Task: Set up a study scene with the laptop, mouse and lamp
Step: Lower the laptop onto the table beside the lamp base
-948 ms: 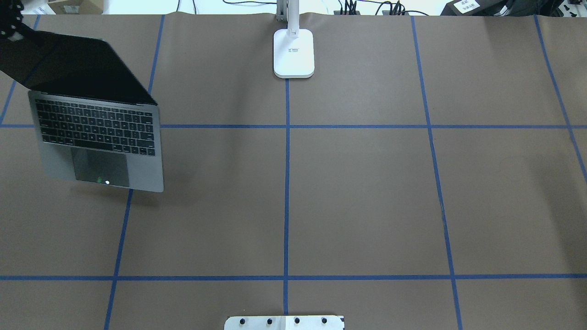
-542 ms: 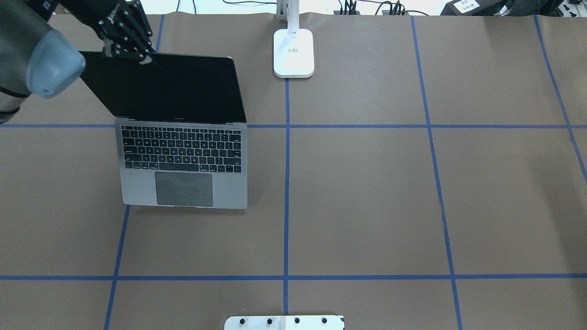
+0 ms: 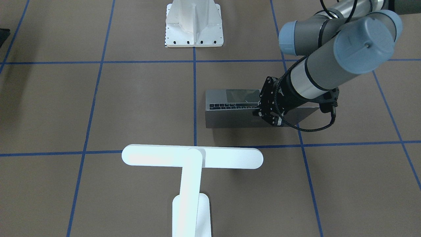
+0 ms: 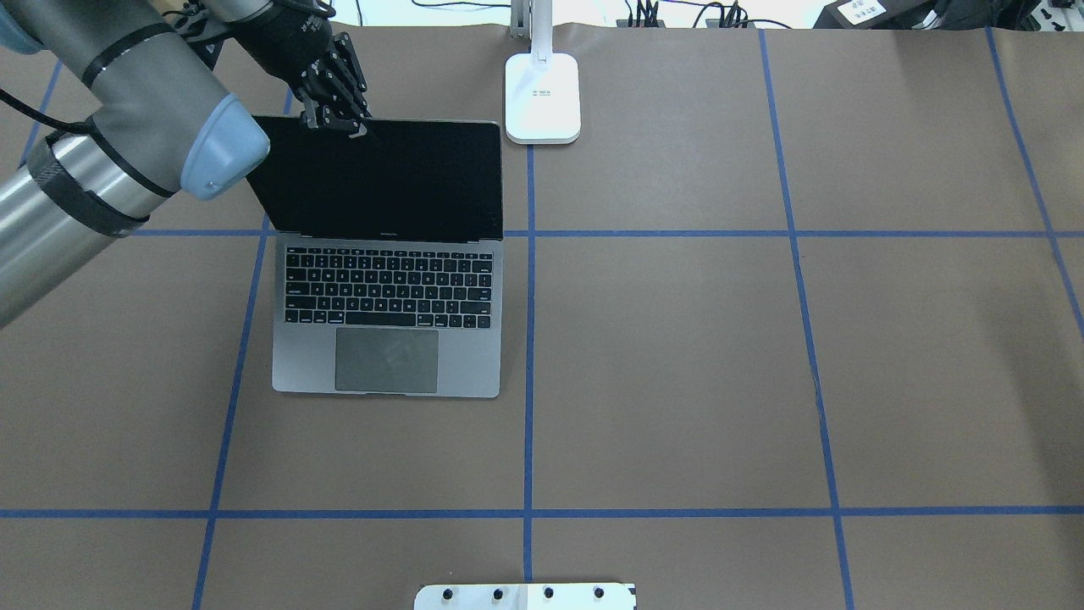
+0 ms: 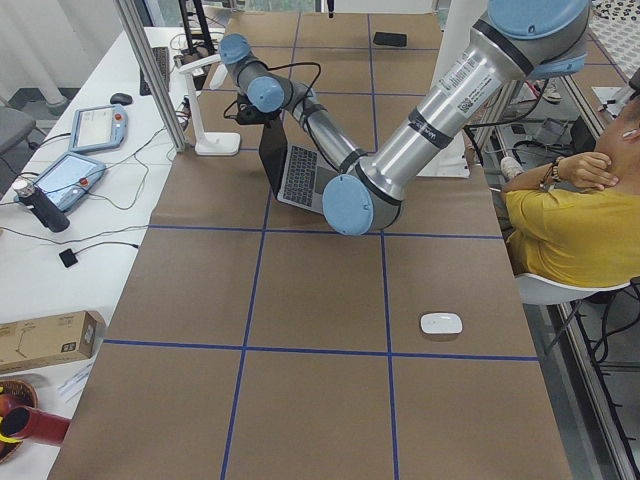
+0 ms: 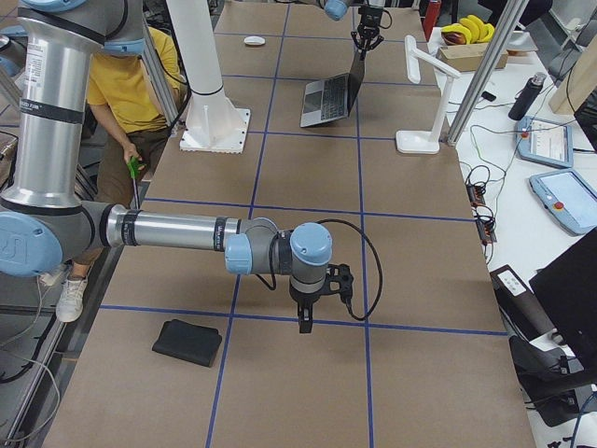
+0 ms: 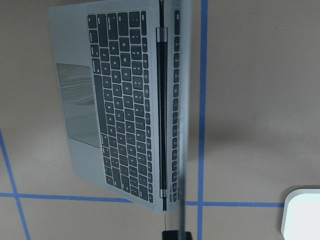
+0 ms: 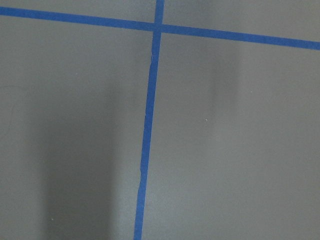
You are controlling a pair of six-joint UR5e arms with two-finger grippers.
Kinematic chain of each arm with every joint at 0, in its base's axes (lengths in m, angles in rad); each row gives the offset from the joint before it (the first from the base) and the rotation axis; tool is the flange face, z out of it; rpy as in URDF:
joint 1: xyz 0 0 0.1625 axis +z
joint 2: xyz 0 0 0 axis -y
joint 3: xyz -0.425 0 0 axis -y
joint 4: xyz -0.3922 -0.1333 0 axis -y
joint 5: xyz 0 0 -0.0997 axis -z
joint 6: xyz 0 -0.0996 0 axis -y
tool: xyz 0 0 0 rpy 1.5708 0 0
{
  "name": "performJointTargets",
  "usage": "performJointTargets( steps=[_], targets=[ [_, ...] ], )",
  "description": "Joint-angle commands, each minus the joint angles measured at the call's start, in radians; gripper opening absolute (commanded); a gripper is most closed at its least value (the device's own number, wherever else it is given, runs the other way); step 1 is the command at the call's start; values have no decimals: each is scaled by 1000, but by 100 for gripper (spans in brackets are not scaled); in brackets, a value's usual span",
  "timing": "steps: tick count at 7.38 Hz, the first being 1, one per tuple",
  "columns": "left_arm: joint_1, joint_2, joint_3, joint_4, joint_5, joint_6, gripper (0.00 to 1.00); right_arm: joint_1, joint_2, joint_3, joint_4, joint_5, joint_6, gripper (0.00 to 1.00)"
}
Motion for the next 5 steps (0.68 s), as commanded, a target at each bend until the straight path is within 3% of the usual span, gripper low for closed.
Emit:
performJointTargets(
  steps=[1,3,5],
  targets=[
    [4,-47,102,-42,2,-20,0,0,0,0,0,0,0,100],
    [12,-98,187,-65,25,-26,0,0,0,0,0,0,-1,100],
    [20,-104,247,-165,42,-81,0,0,0,0,0,0,-1,100]
  ],
)
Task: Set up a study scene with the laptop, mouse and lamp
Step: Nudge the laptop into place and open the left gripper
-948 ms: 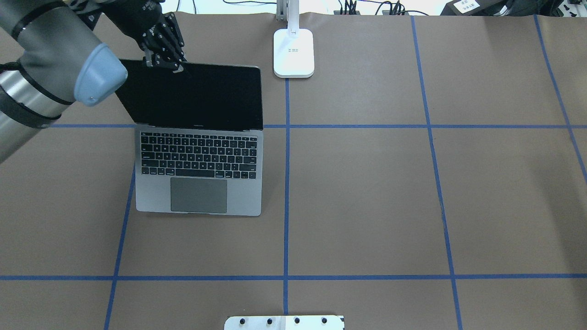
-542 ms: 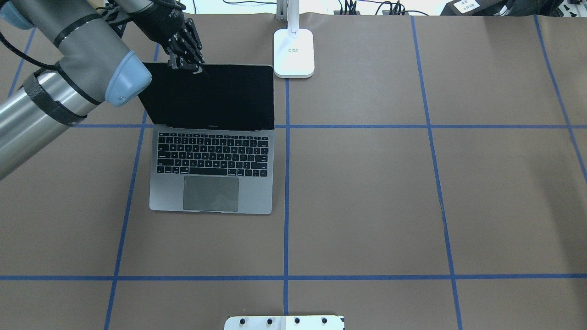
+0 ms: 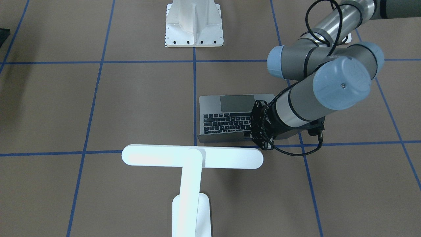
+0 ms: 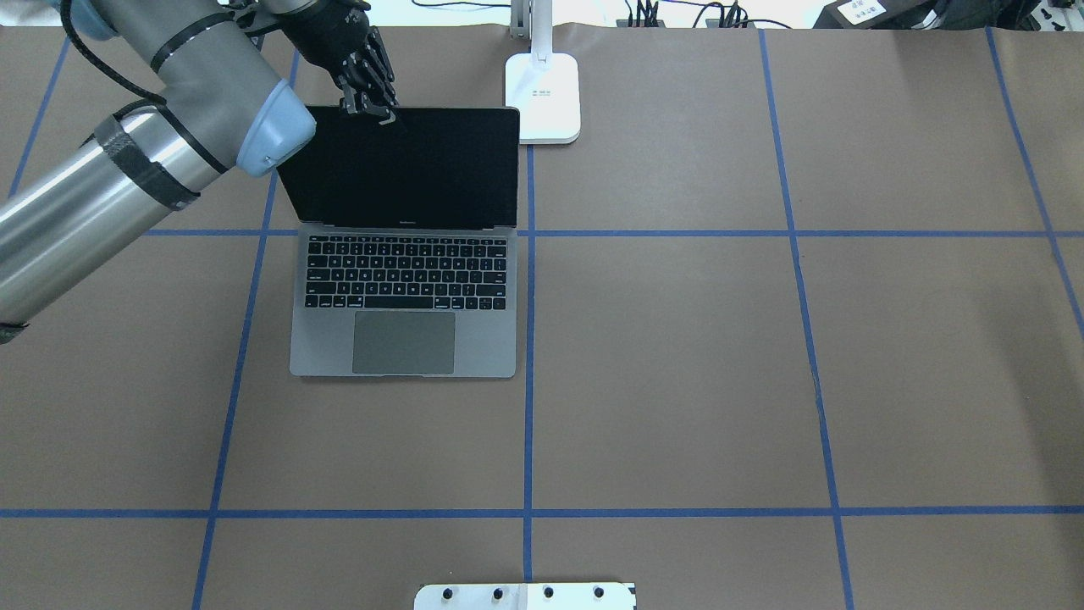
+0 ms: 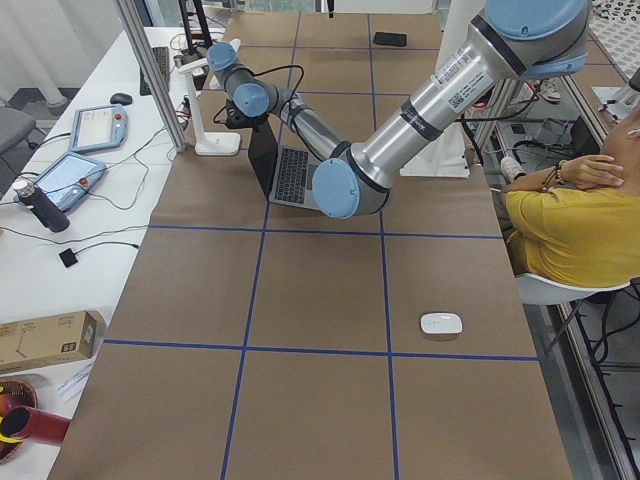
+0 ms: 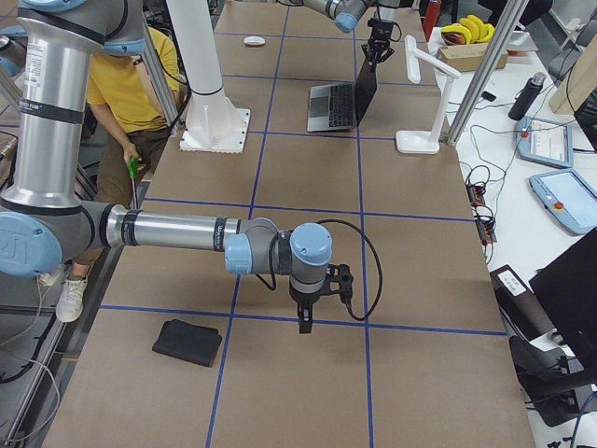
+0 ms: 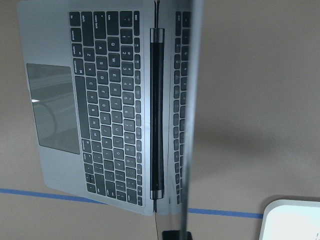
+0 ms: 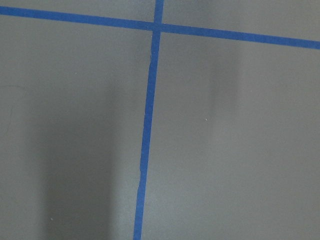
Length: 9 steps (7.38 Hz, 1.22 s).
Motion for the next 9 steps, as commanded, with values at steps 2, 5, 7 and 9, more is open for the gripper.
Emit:
performJointTargets(
  steps=[2,5,7,9],
  targets=[
    [9,-5,52,-77,9,-38,4,0,0,-2,0,0,1,100],
    [9,6,49,-123,9,-29,99,0,0,-3,0,0,1,100],
    [9,3,45,-123,7,-29,100,0,0,-6,0,0,0,100],
    [-20,4,16,-122,0,-24,100,0,0,-6,0,0,1,100]
  ],
)
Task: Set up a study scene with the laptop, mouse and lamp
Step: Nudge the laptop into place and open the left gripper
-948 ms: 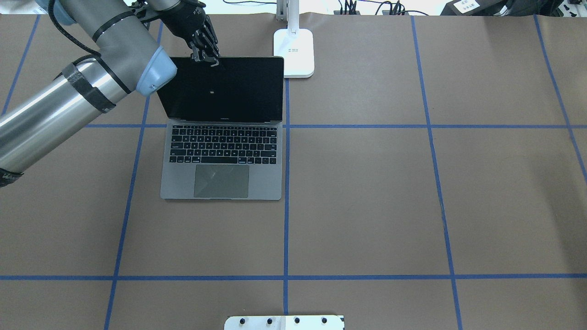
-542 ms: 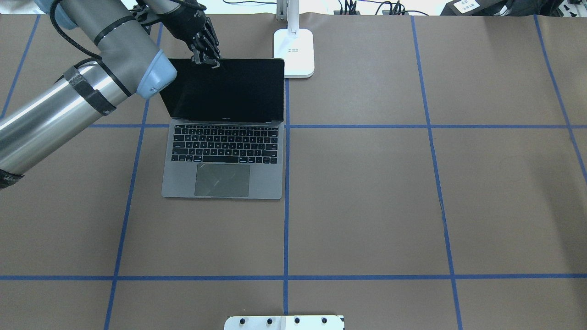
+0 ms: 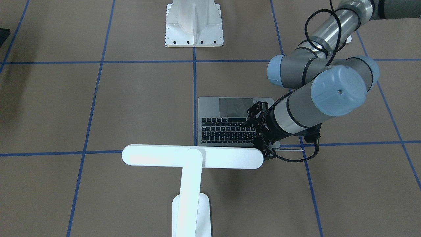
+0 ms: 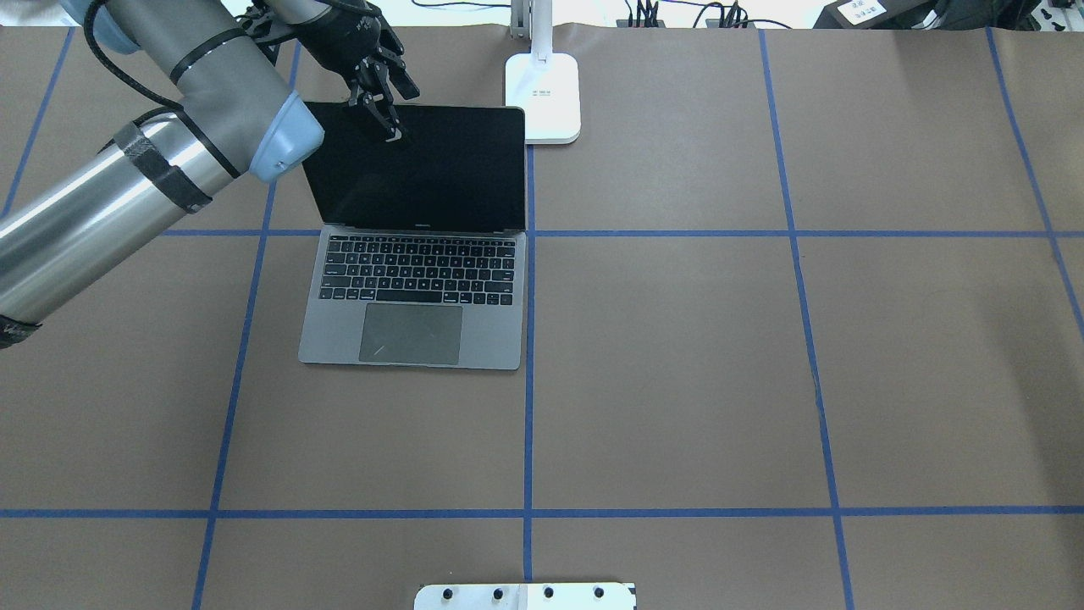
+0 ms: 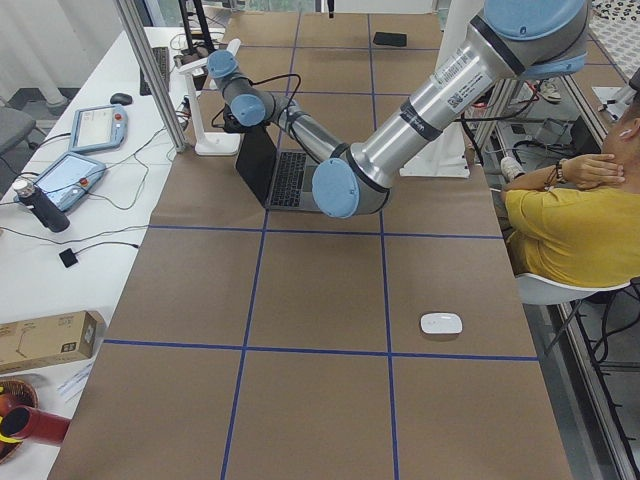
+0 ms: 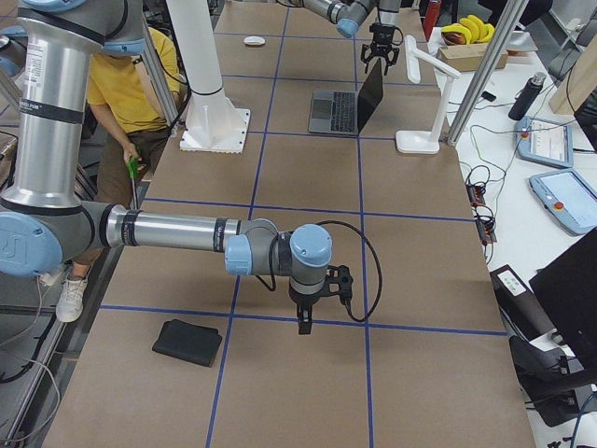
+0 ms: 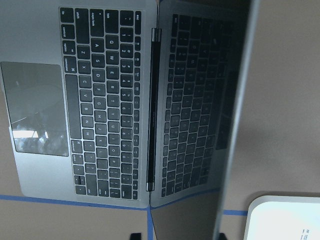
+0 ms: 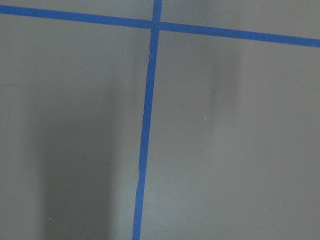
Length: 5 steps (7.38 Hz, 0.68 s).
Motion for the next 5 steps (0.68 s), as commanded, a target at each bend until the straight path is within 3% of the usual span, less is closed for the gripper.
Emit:
performJointTargets(
  steps=[1,3,5],
  targets=[
    [-36,28,-74,-1,-13,5,100,0,2,-1,2,0,1,100],
    [-68,187,-290,7,-10,167,100,0,2,1,2,-2,1,100],
    [-136,342,-436,9,-10,424,100,0,3,1,3,-2,-7,100]
  ],
)
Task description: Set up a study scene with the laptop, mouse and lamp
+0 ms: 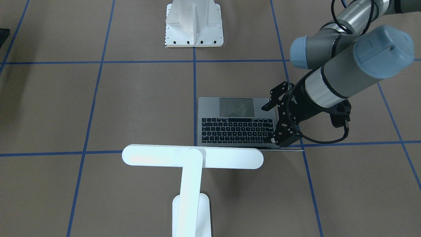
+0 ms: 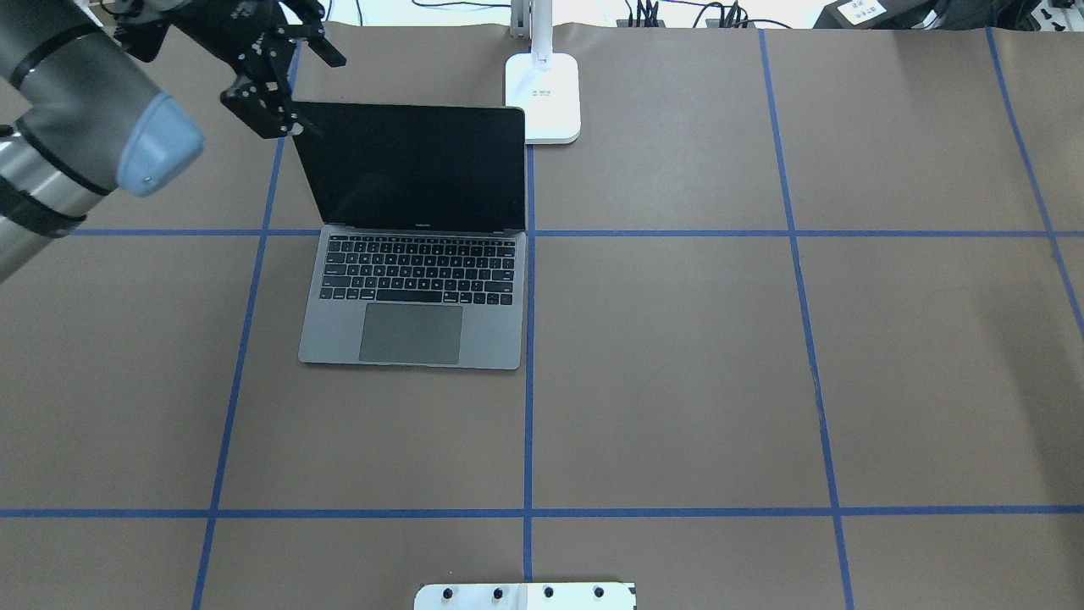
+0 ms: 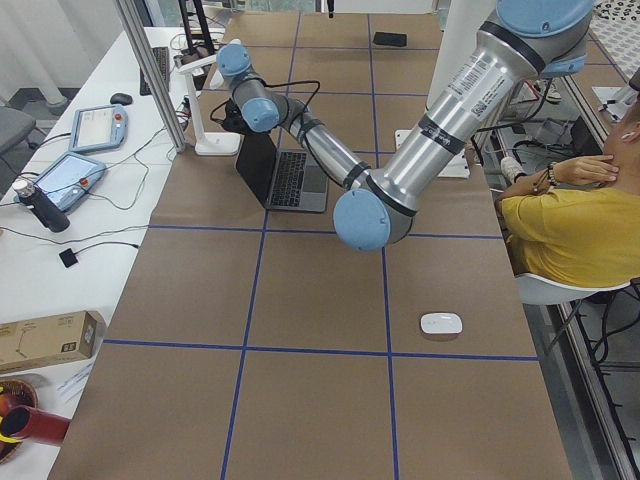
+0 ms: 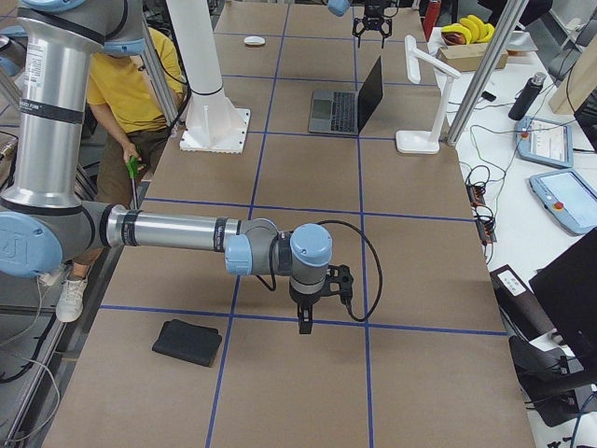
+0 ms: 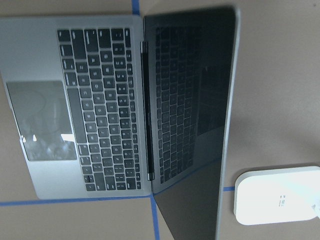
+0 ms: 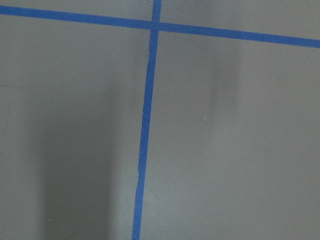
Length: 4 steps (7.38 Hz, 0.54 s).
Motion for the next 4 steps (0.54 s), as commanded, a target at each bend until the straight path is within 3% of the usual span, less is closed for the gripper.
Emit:
performJointTargets(
  steps=[1,4],
  targets=[
    [-56,195,-170,3,1,305,100,0,1,9,1,0,-7,100],
    [-105,470,-308,-3,13,783,100,2,41,2,1,-6,-10,100]
  ],
)
